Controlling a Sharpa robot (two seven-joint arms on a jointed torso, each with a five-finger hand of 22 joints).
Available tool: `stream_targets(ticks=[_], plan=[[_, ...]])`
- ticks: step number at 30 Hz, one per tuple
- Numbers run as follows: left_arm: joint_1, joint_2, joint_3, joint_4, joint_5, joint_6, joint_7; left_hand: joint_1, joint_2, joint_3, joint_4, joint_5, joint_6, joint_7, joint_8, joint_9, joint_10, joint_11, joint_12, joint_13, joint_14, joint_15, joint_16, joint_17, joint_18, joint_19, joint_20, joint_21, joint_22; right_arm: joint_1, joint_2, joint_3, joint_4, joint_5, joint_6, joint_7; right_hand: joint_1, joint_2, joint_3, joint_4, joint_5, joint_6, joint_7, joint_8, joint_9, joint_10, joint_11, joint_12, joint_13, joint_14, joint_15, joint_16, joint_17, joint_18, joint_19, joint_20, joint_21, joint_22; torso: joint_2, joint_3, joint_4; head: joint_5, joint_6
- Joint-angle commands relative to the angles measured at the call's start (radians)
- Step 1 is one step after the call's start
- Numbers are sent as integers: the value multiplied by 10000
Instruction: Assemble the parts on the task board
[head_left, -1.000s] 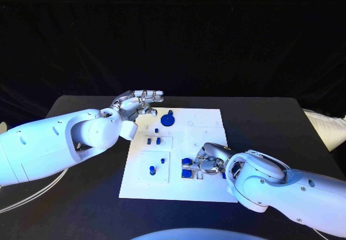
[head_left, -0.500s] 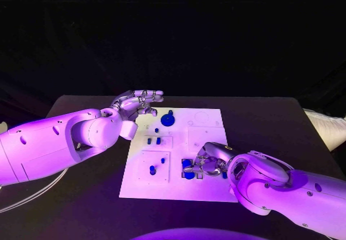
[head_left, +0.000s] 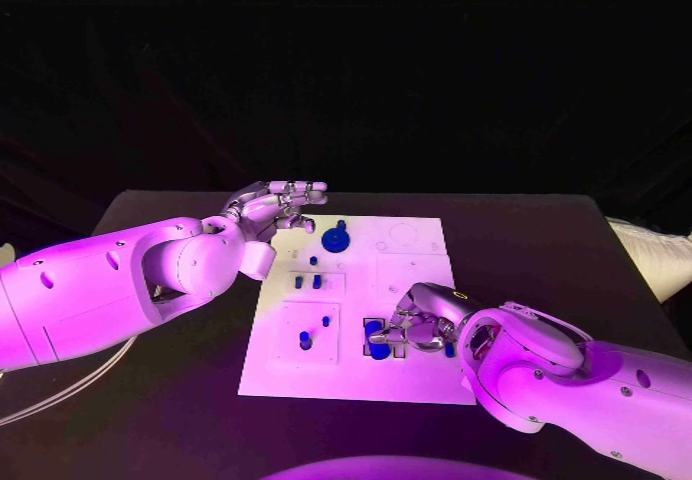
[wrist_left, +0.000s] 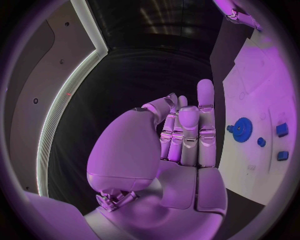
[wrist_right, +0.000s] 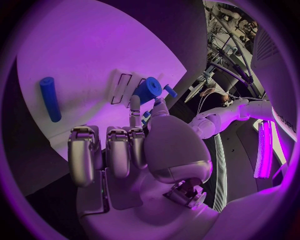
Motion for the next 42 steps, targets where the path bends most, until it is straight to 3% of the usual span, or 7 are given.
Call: stream_targets(ticks=[1,10,19,23,35,42], plan=[[6,11,5,10,-34,161,11,-86,21,-47,-16,-19,-57,-9,49,-17,-72,-20,35,-6,-68,-7,9,2,106,-37,-7,-54,-11,-11,-12,1,30,-55,-49,172,-26,73,-28,78,49,-45,-22,6,21,1053,-75,33,2614,1047,23,62,2634,-186,725,-79,21,1910,-6,-4,0,-6,-8],[5,-4,4,9,-34,165,-13,-86,21,-47,-16,-19,-57,-9,49,-17,-72,-20,35,-6,-68,-7,9,2,106,-37,-7,-54,-11,-12,-163,2,240,14,79,286,-18,72,-54,107,102,-48,-26,6,45,1052,-78,32,2614,1047,21,62,2634,-187,727,-80,24,1915,0,-1,5,27,-20],[5,-26,4,8,-65,165,-25,-81,25,-48,-26,-19,-68,-8,53,-18,-87,-19,43,-8,-79,-8,-2,-35,107,-35,-7,-56,-13,-13,-556,3,558,-62,219,244,430,85,21,-116,234,-66,-31,3,129,1053,-85,35,2615,1047,14,62,2634,-189,730,-86,28,1924,-11,1,-23,88,-44],[5,-21,4,-9,-77,167,-28,-81,25,-48,-26,-19,-68,-8,53,-18,-87,-19,43,-8,-79,-8,-2,-35,107,-35,-7,-56,-13,-13,-600,4,586,-57,303,235,447,98,28,-124,247,-65,-31,4,134,1053,-85,33,2615,1047,15,62,2634,-192,735,-87,35,1935,-7,-3,-6,89,-38],[6,-9,3,3,-84,178,-28,-81,25,-48,-26,-19,-68,-8,53,-18,-87,-19,43,-8,-79,-8,-2,-35,107,-35,-7,-56,-13,-12,-347,4,217,-48,585,205,766,233,146,-313,347,-73,-33,-3,199,1050,-87,22,2609,1047,12,62,2634,-195,740,-88,44,1950,2,-6,11,81,-50],[6,6,3,0,-84,180,-25,-81,25,-48,-26,-19,-68,-8,53,-18,-87,-19,43,-8,-79,-8,-2,-35,107,-35,-7,-56,-13,-18,54,0,-250,-119,602,121,994,343,273,-473,142,-83,-42,-10,249,1041,-95,-6,2595,1047,7,62,2634,-197,743,-93,47,1958,-1,-4,8,76,-66]])
